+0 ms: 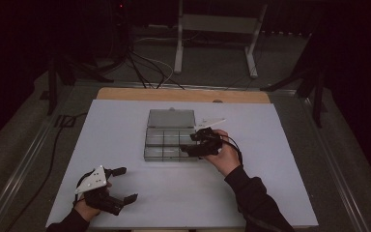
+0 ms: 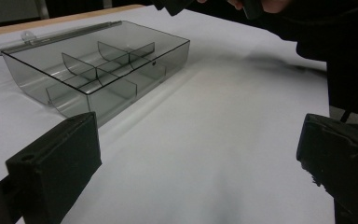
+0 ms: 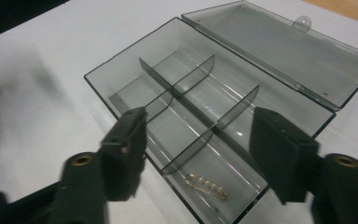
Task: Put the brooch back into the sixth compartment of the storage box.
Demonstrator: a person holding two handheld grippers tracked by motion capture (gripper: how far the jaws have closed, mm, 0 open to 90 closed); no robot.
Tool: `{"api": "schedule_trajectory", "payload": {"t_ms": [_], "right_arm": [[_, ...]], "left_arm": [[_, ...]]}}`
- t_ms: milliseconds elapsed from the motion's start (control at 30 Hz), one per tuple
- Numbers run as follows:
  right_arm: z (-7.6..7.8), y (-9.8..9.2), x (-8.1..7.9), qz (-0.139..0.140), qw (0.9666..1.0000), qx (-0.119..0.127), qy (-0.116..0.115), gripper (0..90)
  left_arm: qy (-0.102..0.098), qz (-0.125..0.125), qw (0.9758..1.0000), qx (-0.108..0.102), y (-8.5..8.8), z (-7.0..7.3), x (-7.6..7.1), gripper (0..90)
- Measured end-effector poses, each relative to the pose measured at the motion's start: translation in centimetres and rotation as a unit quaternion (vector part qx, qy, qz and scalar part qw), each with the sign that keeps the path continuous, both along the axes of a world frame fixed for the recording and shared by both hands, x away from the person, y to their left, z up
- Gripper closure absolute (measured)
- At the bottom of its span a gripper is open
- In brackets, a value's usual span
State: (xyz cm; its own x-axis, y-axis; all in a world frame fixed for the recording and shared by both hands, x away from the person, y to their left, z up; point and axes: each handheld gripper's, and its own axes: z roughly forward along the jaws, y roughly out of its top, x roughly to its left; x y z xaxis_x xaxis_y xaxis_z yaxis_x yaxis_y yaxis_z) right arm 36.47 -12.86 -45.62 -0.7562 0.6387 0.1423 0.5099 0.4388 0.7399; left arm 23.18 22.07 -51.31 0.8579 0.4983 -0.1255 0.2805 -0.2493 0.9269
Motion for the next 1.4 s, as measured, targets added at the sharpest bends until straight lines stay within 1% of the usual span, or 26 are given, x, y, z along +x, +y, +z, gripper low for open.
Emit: {"api": "schedule_trajectory", "payload": {"t_ms": [100, 133, 167, 200, 267, 300, 333, 367, 400, 433, 500, 533, 600, 700, 733, 767, 800, 867, 900, 933, 1033, 1067, 1100, 1133, 1233, 1400], "right_arm": [[0.1, -0.2, -0.1, -0.006, 0.9999, 0.006, 0.011, 25.5], [0.1, -0.4, -0.1, 0.000, 0.9999, 0.007, 0.014, 21.6], [0.1, -0.4, -0.1, 0.000, 0.9999, 0.007, 0.014, 21.6], [0.2, -0.6, -0.1, 0.004, 0.9997, 0.014, 0.021, 13.9], [0.3, -1.0, -0.2, 0.005, 0.9993, 0.020, 0.032, 13.5], [0.4, -1.1, -0.2, 0.006, 0.9994, 0.017, 0.031, 12.1], [0.5, -1.3, -0.2, 0.010, 0.9993, 0.016, 0.034, 6.7], [0.5, -1.3, -0.2, 0.010, 0.9993, 0.016, 0.034, 6.7], [0.6, -1.6, -0.2, 0.018, 0.9988, 0.023, 0.040, 0.5], [0.7, -1.7, -0.2, 0.020, 0.9986, 0.022, 0.043, 0.4], [0.8, -1.9, -0.2, 0.024, 0.9986, 0.022, 0.040, 0.0], [0.9, -2.3, -0.4, 0.027, 0.9986, 0.028, 0.037, 0.0], [1.0, -2.8, -0.5, 0.022, 0.9987, 0.033, 0.033, 0.0], [1.2, -3.3, -0.7, 0.022, 0.9985, 0.035, 0.035, 0.0], [1.2, -3.9, -0.8, 0.018, 0.9984, 0.037, 0.039, 0.0], [1.2, -3.9, -0.8, 0.018, 0.9984, 0.037, 0.039, 0.0], [1.3, -4.7, -1.0, 0.009, 0.9979, 0.048, 0.042, 0.0], [1.4, -5.6, -1.2, 0.003, 0.9978, 0.052, 0.041, 0.0], [1.4, -5.6, -1.2, 0.003, 0.9978, 0.052, 0.041, 0.0], [1.4, -6.5, -1.5, -0.005, 0.9973, 0.061, 0.041, 0.0], [1.5, -7.8, -2.0, -0.015, 0.9964, 0.073, 0.040, 0.0], [1.4, -8.3, -2.2, -0.020, 0.9965, 0.072, 0.037, 0.0], [1.4, -8.3, -2.2, -0.020, 0.9965, 0.072, 0.037, 0.0], [1.3, -9.1, -2.5, -0.027, 0.9966, 0.070, 0.035, 0.0], [1.0, -10.2, -3.1, -0.034, 0.9964, 0.070, 0.036, 0.0], [-0.1, -12.1, -4.1, -0.041, 0.9954, 0.074, 0.044, 0.0]], "left_arm": [[0.001, -0.002, 1.0000, 0.001, 0.0, 0.0, 0.0, 1.1], [0.001, -0.002, 1.0000, 0.000, 0.0, 0.0, 0.0, 1.1], [0.001, -0.002, 1.0000, 0.000, 0.0, 0.0, 0.0, 1.1], [0.001, -0.002, 1.0000, 0.000, 0.0, 0.0, 0.0, 1.1], [0.002, -0.003, 1.0000, 0.001, -0.1, 0.0, 0.0, 1.1], [0.002, -0.003, 1.0000, 0.001, -0.1, 0.0, 0.0, 1.1], [0.002, -0.002, 1.0000, 0.001, 0.0, -0.1, 0.1, 1.1], [0.002, -0.002, 1.0000, 0.001, 0.0, -0.1, 0.1, 1.1], [0.002, -0.002, 1.0000, 0.002, 0.0, -0.1, 0.1, 1.1], [0.002, -0.002, 1.0000, 0.002, 0.0, -0.1, 0.0, 1.1], [0.002, -0.002, 1.0000, 0.001, -0.1, 0.0, 0.0, 1.1], [0.002, -0.001, 1.0000, 0.001, -0.1, 0.0, 0.0, 1.1], [0.002, -0.002, 1.0000, 0.004, -0.1, -0.1, 0.1, 1.1], [0.003, -0.002, 1.0000, 0.003, -0.1, -0.1, 0.1, 1.1], [0.004, -0.002, 1.0000, 0.003, -0.1, -0.1, 0.1, 1.1], [0.004, -0.002, 1.0000, 0.003, -0.1, -0.1, 0.1, 1.1], [0.003, -0.002, 1.0000, 0.003, -0.1, -0.1, 0.1, 1.1], [0.004, -0.002, 1.0000, 0.003, 0.0, -0.1, 0.1, 1.1], [0.004, -0.002, 1.0000, 0.003, 0.0, -0.1, 0.1, 1.1], [0.004, -0.001, 1.0000, 0.004, -0.1, -0.1, 0.1, 1.1], [0.005, -0.002, 1.0000, 0.002, -0.1, -0.1, 0.1, 1.1], [0.005, -0.001, 1.0000, 0.002, -0.1, -0.1, 0.1, 1.1], [0.005, -0.001, 1.0000, 0.002, -0.1, -0.1, 0.1, 1.0], [0.004, -0.002, 1.0000, 0.004, -0.1, -0.1, 0.1, 1.1], [0.005, -0.001, 1.0000, 0.003, -0.1, -0.1, 0.1, 1.1], [0.004, -0.001, 1.0000, 0.003, -0.1, -0.1, 0.1, 1.1]]}}
